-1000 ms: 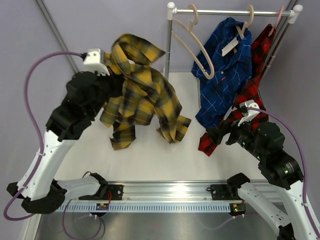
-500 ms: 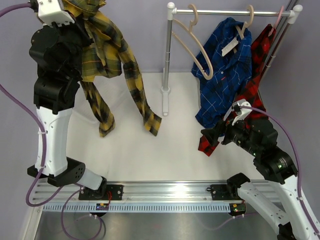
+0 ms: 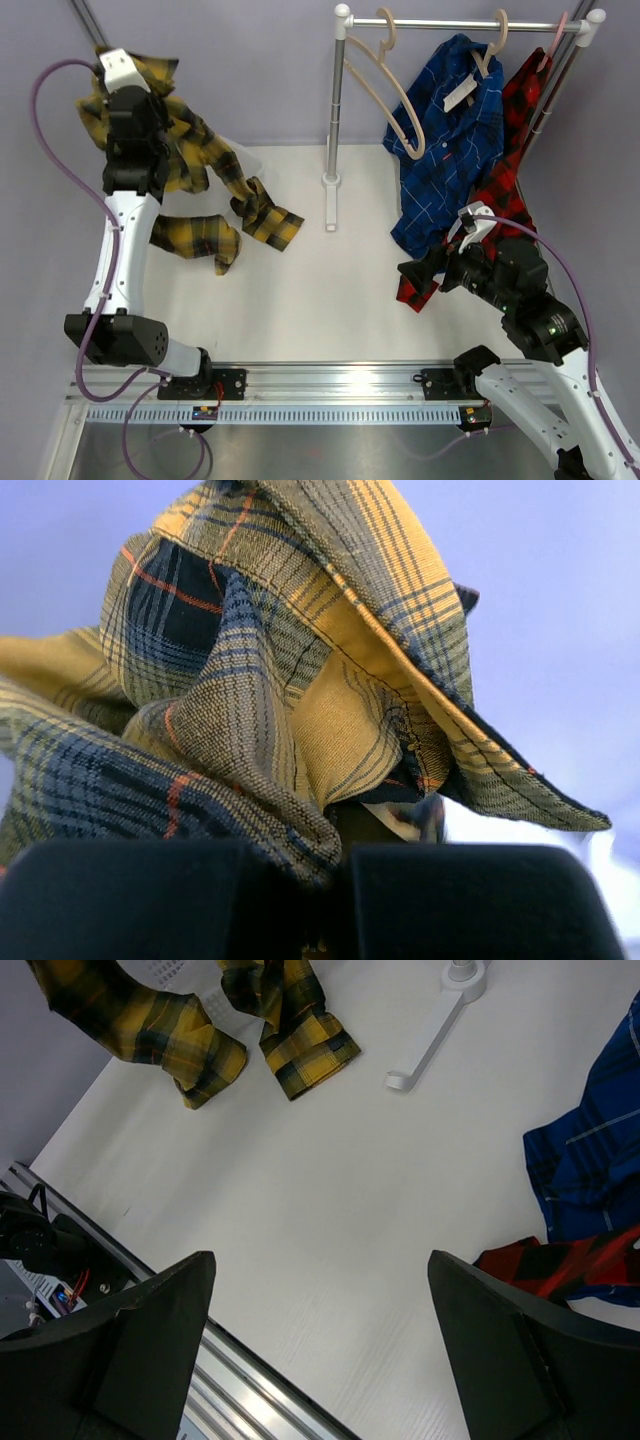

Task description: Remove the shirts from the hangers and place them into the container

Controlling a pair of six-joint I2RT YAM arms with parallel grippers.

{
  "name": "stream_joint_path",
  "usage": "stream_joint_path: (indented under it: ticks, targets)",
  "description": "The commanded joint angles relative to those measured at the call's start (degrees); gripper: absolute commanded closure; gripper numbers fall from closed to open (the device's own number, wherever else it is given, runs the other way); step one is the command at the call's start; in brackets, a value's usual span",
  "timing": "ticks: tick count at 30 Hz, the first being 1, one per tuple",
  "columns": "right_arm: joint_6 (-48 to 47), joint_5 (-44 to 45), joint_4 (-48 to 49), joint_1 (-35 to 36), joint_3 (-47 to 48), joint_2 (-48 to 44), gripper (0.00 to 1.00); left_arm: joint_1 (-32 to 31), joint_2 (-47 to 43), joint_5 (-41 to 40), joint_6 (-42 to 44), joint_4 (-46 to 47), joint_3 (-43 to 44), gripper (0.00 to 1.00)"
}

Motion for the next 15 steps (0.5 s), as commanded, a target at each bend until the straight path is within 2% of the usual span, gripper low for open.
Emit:
stream_joint_path:
  ticks: [1,2,8,11,15]
  targets:
    - [0.05,-1.84,2.68,-0.16,-0.60,-1.28,0.03,1.10,-0.50,4.12,-6.39,5.74,-7.79,1.00]
    - [0.14,-1.75,2.69,-0.16,-0.60,-1.28,0.03,1.10,0.20,4.47,-8.14,5.83,-11.82,1.00]
    - [0.14,-2.19,2.43,-0.16,-0.42,-1.28,0.03,1.19,5.99,7.20,-11.41,5.92,-19.24,1.00]
    - [0.05,-1.84,2.25,-0.16,-0.69,-1.98,0.04,2.77,12.06,8.60,-10.53,5.92,-18.63,1.00]
    - [-0.12,-1.32,2.16,-0.16,-0.69,-2.42,0.03,4.35,21.79,10.80,-11.15,3.29,-12.77,1.00]
